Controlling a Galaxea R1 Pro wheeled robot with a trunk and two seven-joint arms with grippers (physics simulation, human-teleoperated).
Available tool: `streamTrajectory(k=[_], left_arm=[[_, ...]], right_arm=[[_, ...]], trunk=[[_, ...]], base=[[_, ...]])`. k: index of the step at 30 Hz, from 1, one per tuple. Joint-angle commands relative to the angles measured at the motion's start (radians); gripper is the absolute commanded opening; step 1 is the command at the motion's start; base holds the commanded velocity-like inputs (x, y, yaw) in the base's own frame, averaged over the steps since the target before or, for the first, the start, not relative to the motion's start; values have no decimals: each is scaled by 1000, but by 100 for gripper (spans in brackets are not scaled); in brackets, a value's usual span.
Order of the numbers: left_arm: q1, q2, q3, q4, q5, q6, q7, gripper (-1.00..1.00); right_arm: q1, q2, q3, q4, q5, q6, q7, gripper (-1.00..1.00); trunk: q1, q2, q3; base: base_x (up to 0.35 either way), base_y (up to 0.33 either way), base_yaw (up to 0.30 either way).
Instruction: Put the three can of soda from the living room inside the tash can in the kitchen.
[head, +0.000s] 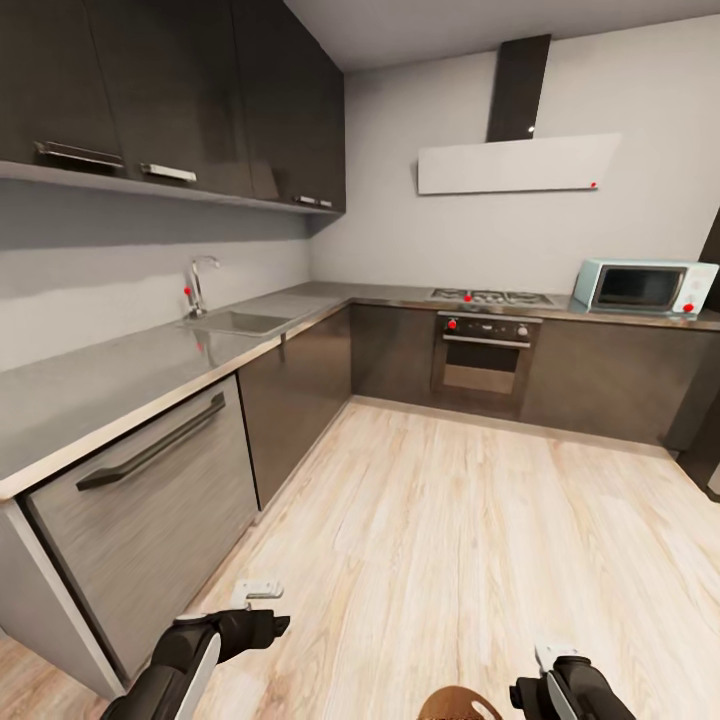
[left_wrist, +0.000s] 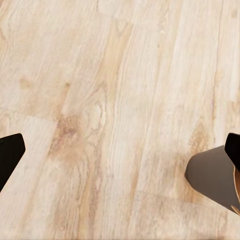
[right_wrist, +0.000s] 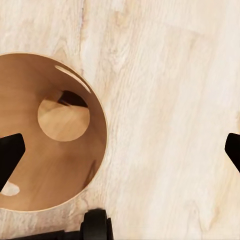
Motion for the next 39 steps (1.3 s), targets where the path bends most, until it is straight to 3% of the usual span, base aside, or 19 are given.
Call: streamTrajectory(k=[1,14,39], left_arm=[[0,0,0,0,0,0,0,100],[-1,-1,0,0,0,0,0,100],[-1,-4,0,0,-1,-3,0,100]], right_arm=[[-1,0,0,0,0,0,0,100],[-94,4,2,127,4,2,0,100],[-100,2,4,138,8,2,-1,100]], trunk=[[4,-7,-3],[54,-98,-44],[150,-273,-122]], base=[[0,0,0],[0,0,0],[0,0,0]])
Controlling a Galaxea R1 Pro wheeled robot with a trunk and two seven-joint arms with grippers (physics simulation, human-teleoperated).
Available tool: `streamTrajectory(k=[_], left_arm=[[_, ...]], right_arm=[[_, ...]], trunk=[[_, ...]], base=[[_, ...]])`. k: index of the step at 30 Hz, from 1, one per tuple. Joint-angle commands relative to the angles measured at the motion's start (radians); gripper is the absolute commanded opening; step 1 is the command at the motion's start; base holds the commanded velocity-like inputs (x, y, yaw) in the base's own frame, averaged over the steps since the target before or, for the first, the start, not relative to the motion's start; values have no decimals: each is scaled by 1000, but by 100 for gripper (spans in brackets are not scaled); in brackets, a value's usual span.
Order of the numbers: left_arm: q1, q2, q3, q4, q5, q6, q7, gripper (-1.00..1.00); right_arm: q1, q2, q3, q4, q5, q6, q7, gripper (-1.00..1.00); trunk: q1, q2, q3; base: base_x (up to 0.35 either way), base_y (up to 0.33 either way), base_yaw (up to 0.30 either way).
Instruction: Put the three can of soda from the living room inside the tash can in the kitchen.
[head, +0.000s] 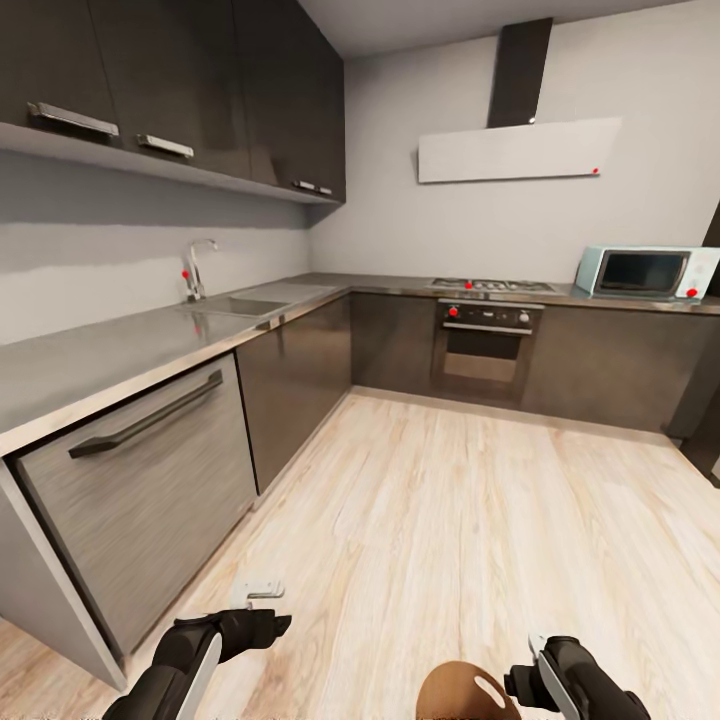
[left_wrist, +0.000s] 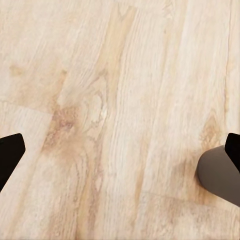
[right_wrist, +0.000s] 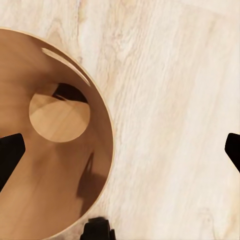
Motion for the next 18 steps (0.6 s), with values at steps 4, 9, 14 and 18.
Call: streamTrajectory(k=[4,9,14,18], left_arm=[[0,0,0,0,0,0,0,100],[0,0,0,0,-1,0,0,100],[0,0,0,0,-1,-3,0,100],[0,0,0,0,-1,-8,0,100]], right_arm=[[0,0,0,0,0,0,-1,100],[0,1,0,0,0,0,-1,100],[0,2,0,0,0,0,-1,100],[0,6,0,0,1,0,-3,100]], trunk=[[15,-28,-13],[35,-63,-28],[54,-98,-44],[69,-126,-56]], base=[[0,0,0],[0,0,0],[0,0,0],[0,0,0]])
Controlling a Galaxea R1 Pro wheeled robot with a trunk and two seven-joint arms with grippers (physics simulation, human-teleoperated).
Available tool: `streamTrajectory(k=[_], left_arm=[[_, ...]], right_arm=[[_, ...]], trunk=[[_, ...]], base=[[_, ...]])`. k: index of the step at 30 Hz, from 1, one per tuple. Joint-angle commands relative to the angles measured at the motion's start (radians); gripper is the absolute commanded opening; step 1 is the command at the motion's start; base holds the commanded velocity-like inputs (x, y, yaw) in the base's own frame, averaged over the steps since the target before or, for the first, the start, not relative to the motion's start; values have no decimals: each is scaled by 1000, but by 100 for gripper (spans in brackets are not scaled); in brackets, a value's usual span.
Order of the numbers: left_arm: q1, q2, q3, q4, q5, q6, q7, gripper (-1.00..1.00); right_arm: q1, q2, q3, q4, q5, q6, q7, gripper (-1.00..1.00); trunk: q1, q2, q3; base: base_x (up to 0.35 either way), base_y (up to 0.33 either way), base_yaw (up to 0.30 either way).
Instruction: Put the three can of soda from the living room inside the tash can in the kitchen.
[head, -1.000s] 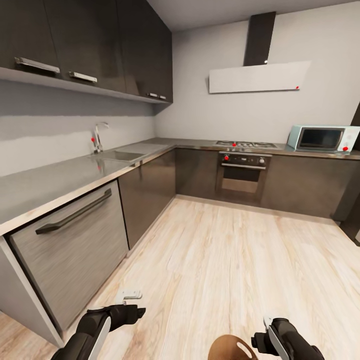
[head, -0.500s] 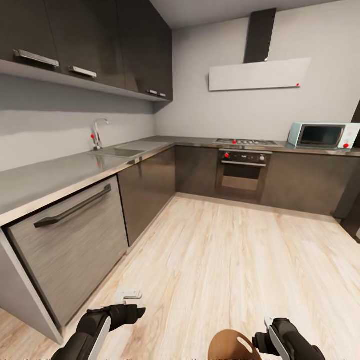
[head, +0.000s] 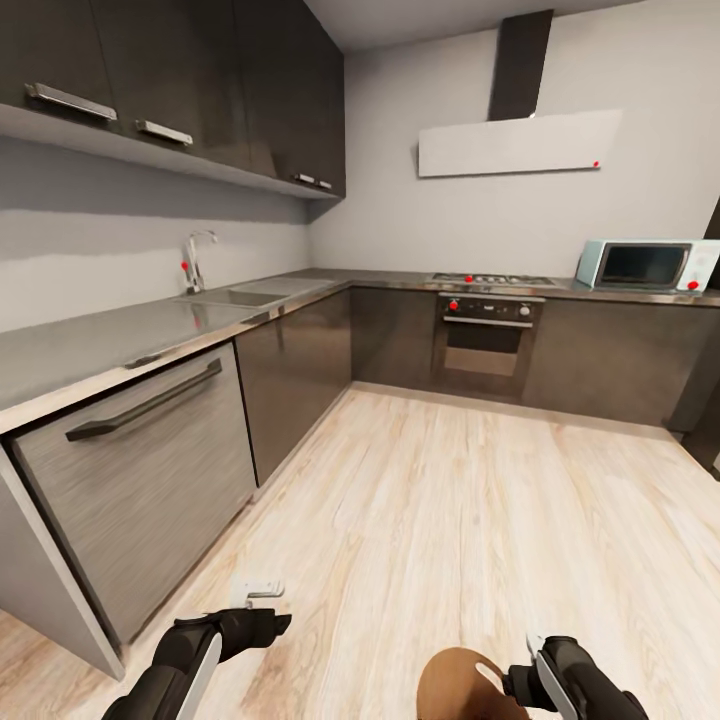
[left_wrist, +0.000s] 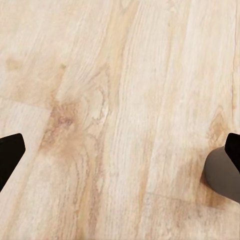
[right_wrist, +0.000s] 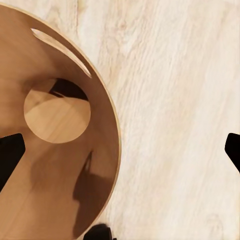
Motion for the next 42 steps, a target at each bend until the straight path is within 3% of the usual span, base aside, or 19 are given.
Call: streamTrajectory(k=[1,22,33,42], left_arm=[[0,0,0,0,0,0,0,100],[0,0,0,1,0,-4,0,100],[0,0,-23,2,0,-4,0,100],[0,0,-24,2,0,-4,0,100]], right_arm=[[0,0,0,0,0,0,0,100],[0,1,0,0,1,0,-1,100],[-1,2,0,0,1,0,-1,100],[0,1,0,1,1,0,-1,100]], trunk=[[4,-7,-3],[84,-154,-69],[127,-231,-103],[127,-231,-103]], base=[[0,0,0],[0,0,0],[0,0,0],[0,0,0]])
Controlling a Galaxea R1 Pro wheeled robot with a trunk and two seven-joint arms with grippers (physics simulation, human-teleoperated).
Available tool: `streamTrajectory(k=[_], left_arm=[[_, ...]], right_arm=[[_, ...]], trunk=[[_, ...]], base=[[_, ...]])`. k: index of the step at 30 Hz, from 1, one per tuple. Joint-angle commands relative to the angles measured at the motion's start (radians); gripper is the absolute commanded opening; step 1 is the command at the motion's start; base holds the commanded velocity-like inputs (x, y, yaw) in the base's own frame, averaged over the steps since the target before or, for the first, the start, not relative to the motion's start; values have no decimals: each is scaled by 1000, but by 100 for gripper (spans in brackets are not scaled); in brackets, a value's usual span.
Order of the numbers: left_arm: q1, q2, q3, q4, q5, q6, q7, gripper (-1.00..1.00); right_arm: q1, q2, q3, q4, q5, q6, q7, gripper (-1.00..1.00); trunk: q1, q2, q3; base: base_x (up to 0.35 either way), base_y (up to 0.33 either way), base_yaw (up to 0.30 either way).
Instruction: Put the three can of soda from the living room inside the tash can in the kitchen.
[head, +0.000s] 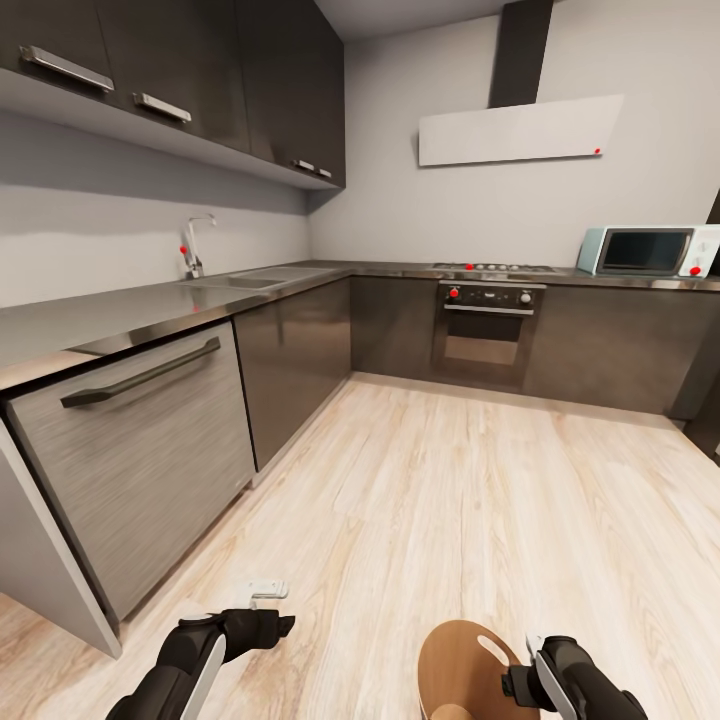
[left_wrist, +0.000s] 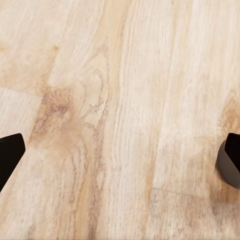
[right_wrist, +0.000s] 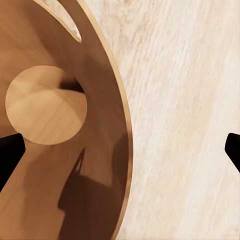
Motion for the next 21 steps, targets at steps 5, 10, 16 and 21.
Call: streamTrajectory(k=[5,10,16,21], left_arm=[[0,0,0,0,0,-1,0,100],[0,0,-1,0,0,-1,0,100],[0,0,-1,0,-1,-1,0,100],[0,0,-1,0,-1,-1,0,100]], right_arm=[[0,-2,0,1,0,0,0,100],[0,-3,0,1,0,0,0,100],[0,-2,0,1,0,0,0,100],[0,-1,0,1,0,0,1,100]], trunk=[[8,-14,-6],[11,-21,-9],[11,-21,-9],[11,-21,-9]], base=[[0,0,0],[0,0,0],[0,0,0],[0,0,0]])
